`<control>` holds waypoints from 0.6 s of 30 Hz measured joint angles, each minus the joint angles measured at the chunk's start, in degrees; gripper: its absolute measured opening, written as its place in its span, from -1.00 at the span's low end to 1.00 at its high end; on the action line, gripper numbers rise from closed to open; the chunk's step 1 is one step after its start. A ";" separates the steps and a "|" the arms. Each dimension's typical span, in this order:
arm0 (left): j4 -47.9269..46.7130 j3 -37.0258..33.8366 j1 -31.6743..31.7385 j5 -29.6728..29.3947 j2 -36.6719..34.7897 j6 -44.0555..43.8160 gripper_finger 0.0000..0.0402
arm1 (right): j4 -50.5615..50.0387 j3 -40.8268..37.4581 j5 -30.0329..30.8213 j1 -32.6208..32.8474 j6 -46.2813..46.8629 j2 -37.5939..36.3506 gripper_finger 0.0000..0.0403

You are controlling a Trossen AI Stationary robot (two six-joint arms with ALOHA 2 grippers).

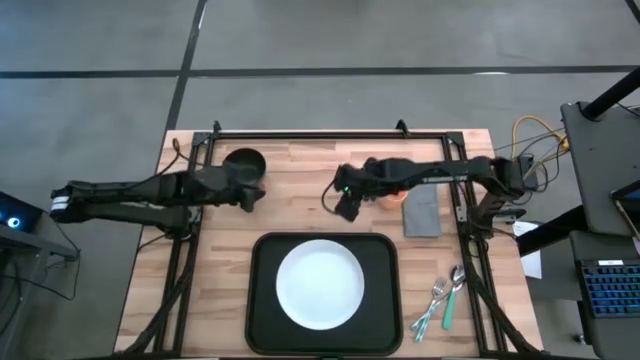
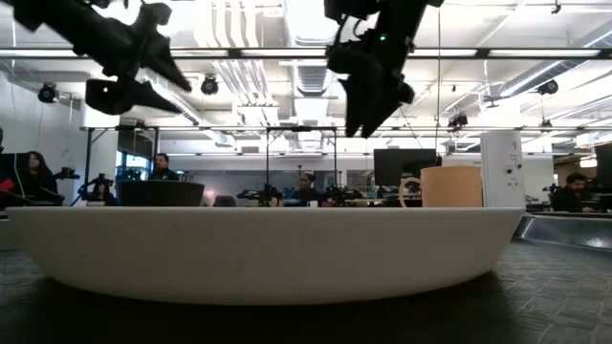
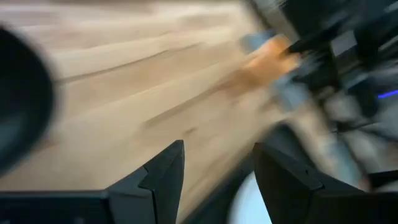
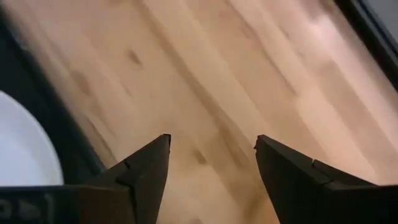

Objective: Set up tray
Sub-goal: Put the orange cup on the black tray at the top left of the white plate

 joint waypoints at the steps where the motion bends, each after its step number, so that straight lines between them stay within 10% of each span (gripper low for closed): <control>1: -2.82 1.63 0.07 -0.34 1.78 0.74 -0.15 | -1.76 0.00 -0.03 -0.97 0.41 -0.63 0.12; 18: -6.04 8.09 0.05 1.63 14.84 3.64 -0.15 | -17.89 -11.84 -0.94 -18.69 0.17 -6.38 0.06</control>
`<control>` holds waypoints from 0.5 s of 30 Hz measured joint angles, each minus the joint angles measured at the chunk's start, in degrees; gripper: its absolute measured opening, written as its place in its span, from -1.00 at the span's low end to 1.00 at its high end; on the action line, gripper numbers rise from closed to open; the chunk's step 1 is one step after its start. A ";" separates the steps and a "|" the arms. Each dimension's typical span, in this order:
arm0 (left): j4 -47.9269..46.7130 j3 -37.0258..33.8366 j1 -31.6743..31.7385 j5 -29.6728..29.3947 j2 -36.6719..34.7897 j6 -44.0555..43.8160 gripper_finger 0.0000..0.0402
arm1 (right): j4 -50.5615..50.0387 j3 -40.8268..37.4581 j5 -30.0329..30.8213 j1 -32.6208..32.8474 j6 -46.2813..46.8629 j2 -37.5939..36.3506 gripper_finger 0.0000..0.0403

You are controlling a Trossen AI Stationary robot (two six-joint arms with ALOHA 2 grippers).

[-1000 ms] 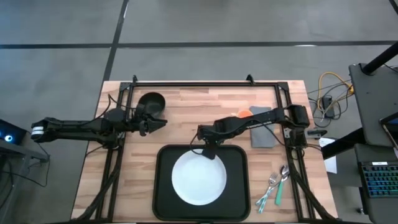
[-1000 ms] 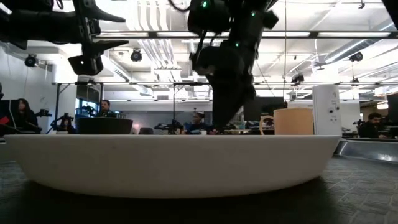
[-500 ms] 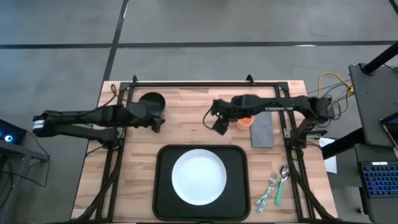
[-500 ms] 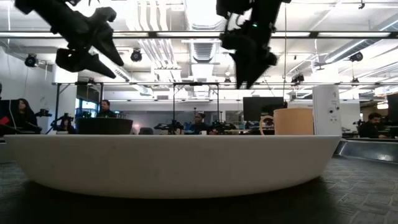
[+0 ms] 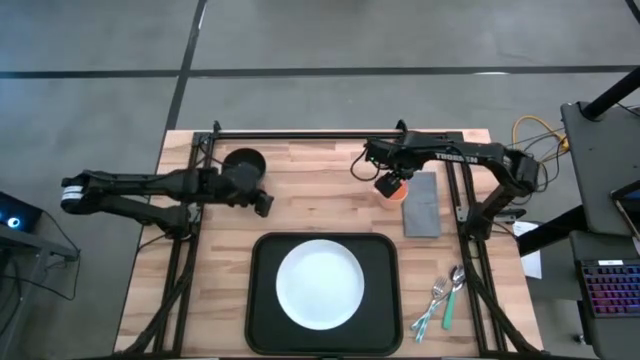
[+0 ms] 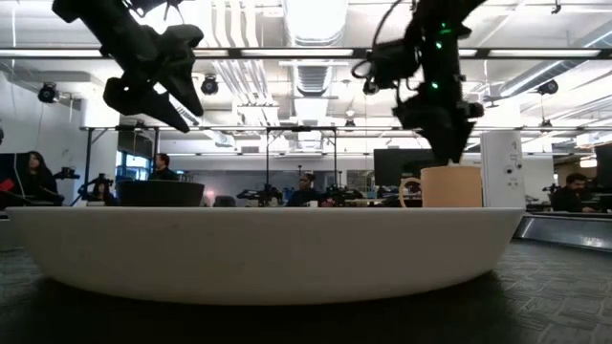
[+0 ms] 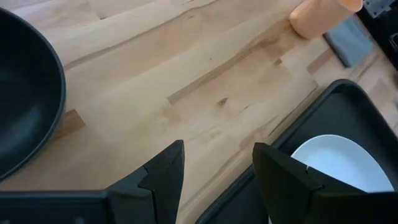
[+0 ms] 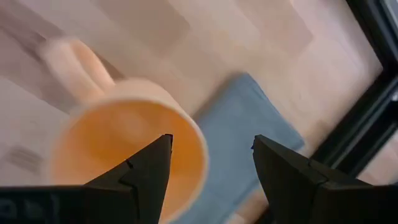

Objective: Set up tray
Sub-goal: Put the orange cup on the black tray at the top left of the white plate

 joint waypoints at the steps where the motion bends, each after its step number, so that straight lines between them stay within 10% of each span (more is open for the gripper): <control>1: -0.01 -0.14 0.00 0.04 -0.09 0.00 -0.15 | 0.06 -0.88 0.14 -0.56 -0.37 -0.55 0.07; 15: 0.26 -0.39 0.02 0.06 -0.39 -0.24 -0.15 | 12.13 -11.58 -5.31 -3.29 -5.56 -3.51 0.06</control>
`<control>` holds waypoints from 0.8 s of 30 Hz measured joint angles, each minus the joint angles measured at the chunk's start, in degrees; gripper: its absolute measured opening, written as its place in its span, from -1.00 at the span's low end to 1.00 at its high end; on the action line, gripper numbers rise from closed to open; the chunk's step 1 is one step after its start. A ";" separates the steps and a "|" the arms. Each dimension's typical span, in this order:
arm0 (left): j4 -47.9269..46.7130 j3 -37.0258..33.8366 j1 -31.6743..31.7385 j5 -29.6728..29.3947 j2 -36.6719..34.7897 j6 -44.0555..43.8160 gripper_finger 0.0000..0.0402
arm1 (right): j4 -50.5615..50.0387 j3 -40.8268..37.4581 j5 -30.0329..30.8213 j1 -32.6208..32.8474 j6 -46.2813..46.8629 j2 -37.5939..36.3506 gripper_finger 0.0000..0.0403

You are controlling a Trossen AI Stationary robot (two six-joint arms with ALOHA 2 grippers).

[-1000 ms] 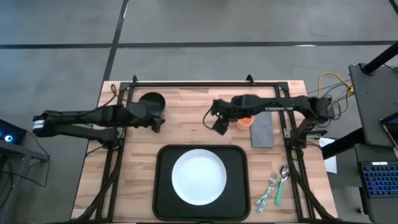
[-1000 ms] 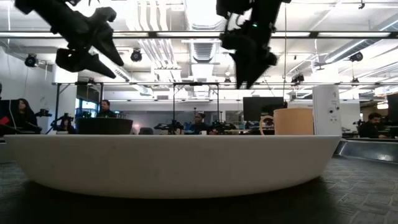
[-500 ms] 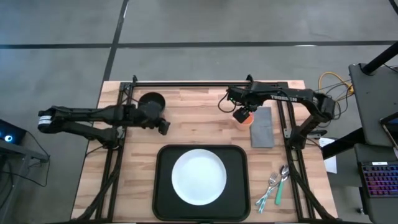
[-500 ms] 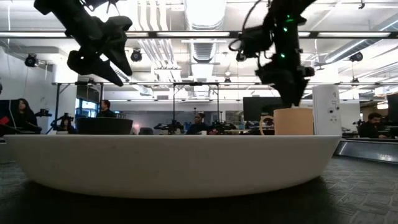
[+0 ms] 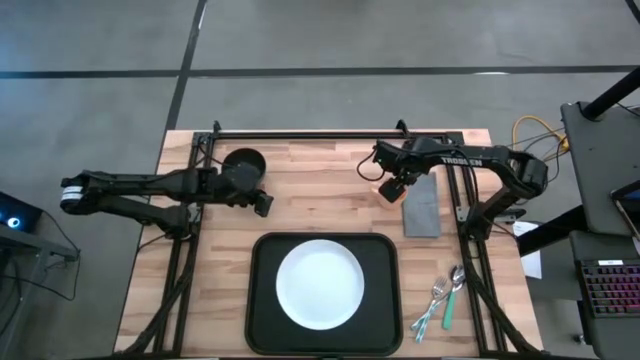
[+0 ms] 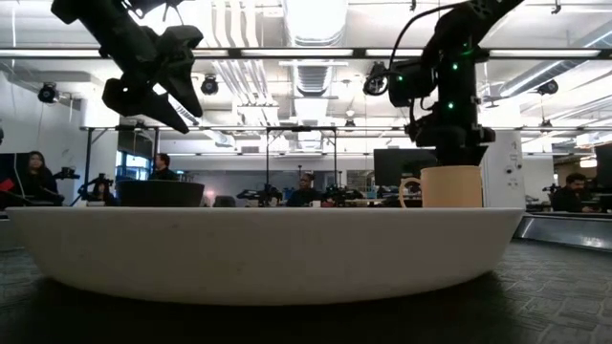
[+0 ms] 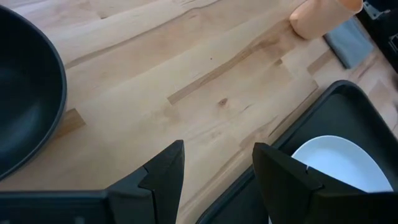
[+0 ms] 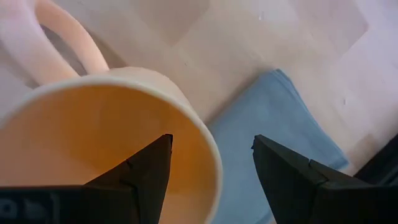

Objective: Set up tray
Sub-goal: Put the orange cup on the black tray at the top left of the white plate

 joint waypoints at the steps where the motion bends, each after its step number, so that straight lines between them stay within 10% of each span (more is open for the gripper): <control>1: -0.02 0.00 0.00 0.01 0.00 0.00 -0.15 | 0.18 -0.23 0.02 0.00 -0.02 0.00 0.06; 24: -0.03 -0.39 0.00 -0.02 0.02 -1.31 -0.15 | 0.99 5.81 4.60 -0.20 -5.57 0.00 0.06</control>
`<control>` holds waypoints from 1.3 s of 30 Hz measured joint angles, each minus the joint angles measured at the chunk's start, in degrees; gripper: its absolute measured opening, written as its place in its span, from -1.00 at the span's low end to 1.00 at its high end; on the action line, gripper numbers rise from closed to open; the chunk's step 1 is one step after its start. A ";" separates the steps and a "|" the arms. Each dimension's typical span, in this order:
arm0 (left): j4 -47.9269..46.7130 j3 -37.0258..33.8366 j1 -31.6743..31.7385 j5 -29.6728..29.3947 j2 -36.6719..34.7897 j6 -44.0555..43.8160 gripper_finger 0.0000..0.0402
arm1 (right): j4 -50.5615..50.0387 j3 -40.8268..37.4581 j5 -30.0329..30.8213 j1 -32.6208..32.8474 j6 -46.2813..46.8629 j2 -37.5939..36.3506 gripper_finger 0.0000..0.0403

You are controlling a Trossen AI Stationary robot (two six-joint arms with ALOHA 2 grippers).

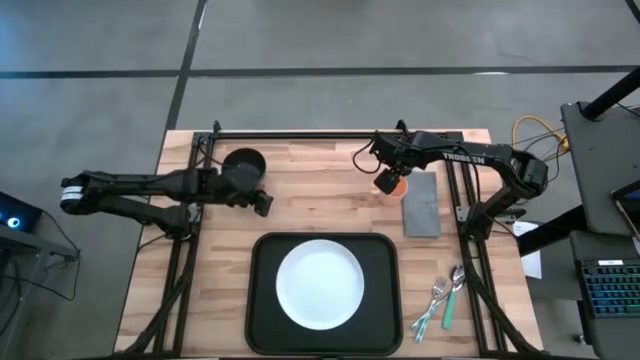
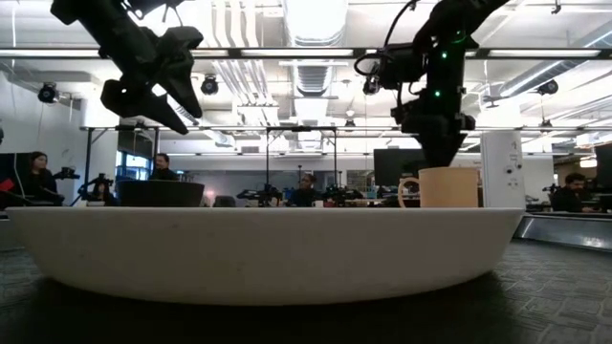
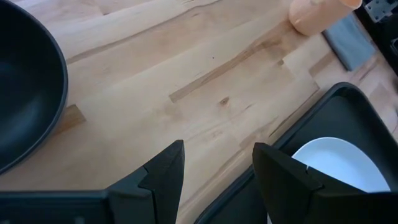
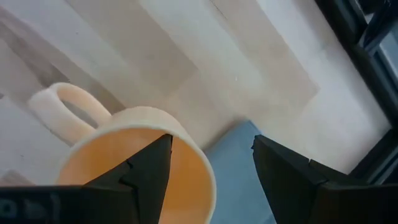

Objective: Set up tray
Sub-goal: Put the orange cup on the black tray at the top left of the white plate

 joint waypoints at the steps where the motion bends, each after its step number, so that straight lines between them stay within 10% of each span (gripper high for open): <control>1: -0.06 -0.24 0.00 0.02 0.00 -0.02 -0.15 | -0.16 0.02 0.04 0.00 -1.12 0.00 0.06; 14: -0.03 -1.81 0.00 0.00 0.00 -2.60 -0.15 | 2.92 -4.50 -1.17 -0.11 -9.65 0.00 0.00; 25: -2.39 -2.06 -2.01 0.35 0.02 -4.37 -0.15 | 4.97 -2.63 -1.80 -0.07 -12.35 0.35 -0.91; 39: 1.38 -2.01 -1.97 -0.33 0.02 -2.64 -0.15 | 8.12 8.35 -15.35 1.29 -1.05 6.94 -0.96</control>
